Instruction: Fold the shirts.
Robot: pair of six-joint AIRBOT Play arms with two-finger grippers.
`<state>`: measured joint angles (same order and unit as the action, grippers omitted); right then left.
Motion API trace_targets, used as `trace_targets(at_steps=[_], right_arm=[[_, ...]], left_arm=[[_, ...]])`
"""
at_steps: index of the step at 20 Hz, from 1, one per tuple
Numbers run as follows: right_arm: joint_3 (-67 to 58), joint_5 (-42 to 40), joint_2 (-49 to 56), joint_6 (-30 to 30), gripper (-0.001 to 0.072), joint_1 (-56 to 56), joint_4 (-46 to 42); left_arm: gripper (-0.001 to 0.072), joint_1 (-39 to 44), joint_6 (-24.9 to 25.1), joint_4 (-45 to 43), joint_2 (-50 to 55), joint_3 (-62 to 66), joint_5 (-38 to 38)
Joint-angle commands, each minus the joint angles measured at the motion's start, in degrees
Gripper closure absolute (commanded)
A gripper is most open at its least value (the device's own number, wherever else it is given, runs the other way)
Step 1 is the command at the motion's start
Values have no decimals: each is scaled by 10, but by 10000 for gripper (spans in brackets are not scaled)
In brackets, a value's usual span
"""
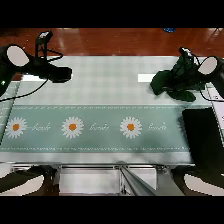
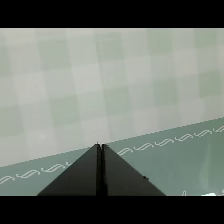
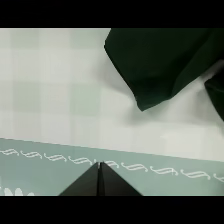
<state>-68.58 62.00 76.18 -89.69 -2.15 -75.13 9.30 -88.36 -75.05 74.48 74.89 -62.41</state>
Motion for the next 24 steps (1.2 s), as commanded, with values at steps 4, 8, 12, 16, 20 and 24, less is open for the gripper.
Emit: trace_targets(at_steps=[4,8,12,16,20,24], right_arm=[[0,0,0,0,690,0,0],[0,0,0,0,690,0,0],[0,0,0,0,690,0,0],[0,-28,0,-1,689,0,31],[0,-45,0,-1,690,0,35],[0,-92,0,5,689,-1,34]], left_arm=[[687,0,0,0,0,0,0],[687,0,0,0,0,0,0],[687,0,0,0,0,0,0],[687,0,0,0,0,0,0],[687,0,0,0,0,0,14],[687,0,0,0,3,0,42]])
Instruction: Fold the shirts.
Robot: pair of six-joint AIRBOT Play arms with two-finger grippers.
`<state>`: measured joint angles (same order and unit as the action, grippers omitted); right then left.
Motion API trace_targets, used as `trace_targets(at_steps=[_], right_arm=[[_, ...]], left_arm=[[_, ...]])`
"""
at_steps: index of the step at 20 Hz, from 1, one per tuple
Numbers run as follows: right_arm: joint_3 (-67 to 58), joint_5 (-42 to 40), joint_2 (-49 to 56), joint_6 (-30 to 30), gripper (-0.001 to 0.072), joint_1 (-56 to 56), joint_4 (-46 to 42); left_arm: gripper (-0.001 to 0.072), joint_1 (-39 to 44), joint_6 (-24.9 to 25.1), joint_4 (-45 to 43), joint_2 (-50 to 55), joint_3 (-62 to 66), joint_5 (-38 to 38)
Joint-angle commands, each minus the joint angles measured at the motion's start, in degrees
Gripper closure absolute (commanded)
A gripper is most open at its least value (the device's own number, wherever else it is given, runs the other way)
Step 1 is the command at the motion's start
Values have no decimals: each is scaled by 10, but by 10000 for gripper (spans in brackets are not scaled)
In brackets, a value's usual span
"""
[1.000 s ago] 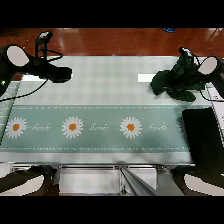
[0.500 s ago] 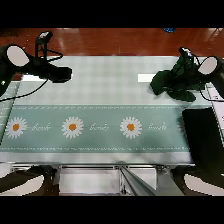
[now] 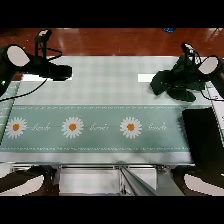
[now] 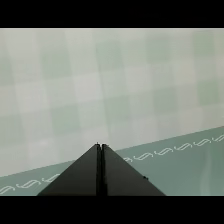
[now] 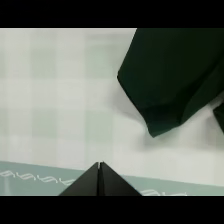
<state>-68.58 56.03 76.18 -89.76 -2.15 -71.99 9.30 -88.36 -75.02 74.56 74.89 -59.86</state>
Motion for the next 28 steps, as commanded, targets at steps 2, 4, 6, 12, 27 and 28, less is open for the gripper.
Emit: trace_targets(at_steps=[2,4,6,12,27,28], right_arm=[[0,-71,0,28,568,-1,-24],[0,-121,0,40,296,0,-103],[0,-174,1,-23,296,9,-229],[-57,-273,96,-112,310,92,-263],[-179,-35,300,-50,688,117,-174],[-194,-2,297,-20,690,117,-156]], left_arm=[[640,-1,0,0,5,0,21],[201,0,-21,-1,14,0,20],[199,-2,-35,0,19,0,14],[199,1,-35,0,19,0,34],[199,-10,39,43,-11,-26,-153],[199,-10,38,57,-33,-43,-147]])
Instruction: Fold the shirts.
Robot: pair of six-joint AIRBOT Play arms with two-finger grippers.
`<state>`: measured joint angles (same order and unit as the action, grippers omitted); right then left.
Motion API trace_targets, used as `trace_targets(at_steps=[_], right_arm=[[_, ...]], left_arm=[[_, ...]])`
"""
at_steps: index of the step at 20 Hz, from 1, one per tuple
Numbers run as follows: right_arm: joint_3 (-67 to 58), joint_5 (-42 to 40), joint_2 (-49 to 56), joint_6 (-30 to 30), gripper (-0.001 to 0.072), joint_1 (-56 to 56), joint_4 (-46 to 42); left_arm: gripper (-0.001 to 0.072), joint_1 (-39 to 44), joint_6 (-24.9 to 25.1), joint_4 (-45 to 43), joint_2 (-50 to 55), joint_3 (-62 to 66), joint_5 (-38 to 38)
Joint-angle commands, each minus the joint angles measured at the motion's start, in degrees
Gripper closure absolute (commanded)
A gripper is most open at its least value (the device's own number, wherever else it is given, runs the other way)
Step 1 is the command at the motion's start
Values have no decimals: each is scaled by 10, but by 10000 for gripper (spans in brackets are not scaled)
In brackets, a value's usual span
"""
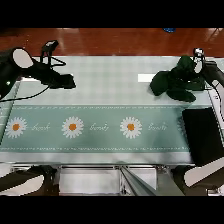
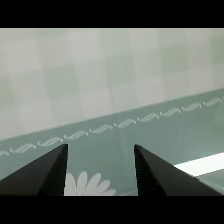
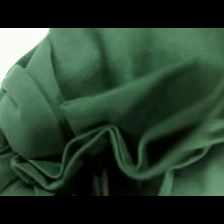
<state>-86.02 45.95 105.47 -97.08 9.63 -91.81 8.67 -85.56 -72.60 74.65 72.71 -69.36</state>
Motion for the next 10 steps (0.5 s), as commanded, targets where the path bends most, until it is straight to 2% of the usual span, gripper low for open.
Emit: trace_targets(at_steps=[1,4,6,8,10], right_arm=[[-38,125,-2,79,690,0,61],[-89,125,-71,124,690,-2,124],[-105,94,-136,150,690,-9,190],[-105,57,-206,179,690,-21,229],[-105,42,-274,191,690,-37,230]], left_arm=[[199,-4,9,45,-58,-45,-40],[199,0,-6,114,-145,-164,24],[199,22,22,180,-210,-260,84],[198,42,22,191,-260,-320,123],[199,32,22,174,-296,-334,122]])
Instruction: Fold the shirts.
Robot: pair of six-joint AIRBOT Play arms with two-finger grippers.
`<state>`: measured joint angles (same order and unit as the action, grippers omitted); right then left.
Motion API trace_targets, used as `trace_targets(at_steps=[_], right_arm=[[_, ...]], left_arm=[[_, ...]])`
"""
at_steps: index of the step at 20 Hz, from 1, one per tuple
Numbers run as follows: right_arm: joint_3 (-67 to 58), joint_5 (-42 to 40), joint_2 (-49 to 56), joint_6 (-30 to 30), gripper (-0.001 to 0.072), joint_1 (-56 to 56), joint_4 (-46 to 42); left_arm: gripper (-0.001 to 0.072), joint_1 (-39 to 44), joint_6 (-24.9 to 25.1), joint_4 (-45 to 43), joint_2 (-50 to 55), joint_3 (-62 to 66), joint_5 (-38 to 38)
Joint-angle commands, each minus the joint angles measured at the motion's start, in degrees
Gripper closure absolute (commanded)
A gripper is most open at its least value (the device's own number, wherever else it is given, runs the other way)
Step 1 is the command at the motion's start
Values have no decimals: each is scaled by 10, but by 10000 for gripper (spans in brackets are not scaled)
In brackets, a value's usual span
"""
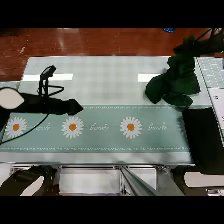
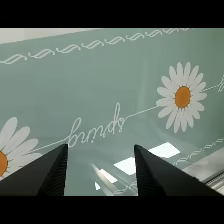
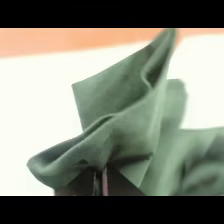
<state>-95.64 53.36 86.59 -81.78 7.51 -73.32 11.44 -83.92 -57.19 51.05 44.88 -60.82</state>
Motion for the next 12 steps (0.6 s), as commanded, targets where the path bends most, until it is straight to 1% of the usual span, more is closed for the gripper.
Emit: trace_targets(at_steps=[1,3,4,7,9,12], right_arm=[[-12,-28,-121,40,690,-24,60],[-27,-21,-182,88,690,-46,112],[-41,-26,-209,95,691,-62,115],[-99,-23,-248,94,691,-97,115],[-146,-17,-251,94,691,-117,115],[-198,-2,-250,89,691,-150,116]], left_arm=[[199,-12,6,15,-77,-56,39],[199,-59,7,16,-107,-56,37],[199,-81,8,16,-118,-56,34],[199,-128,8,16,-132,-56,8],[199,-132,8,15,-131,-56,-6],[199,-132,8,16,-131,-56,-7]])
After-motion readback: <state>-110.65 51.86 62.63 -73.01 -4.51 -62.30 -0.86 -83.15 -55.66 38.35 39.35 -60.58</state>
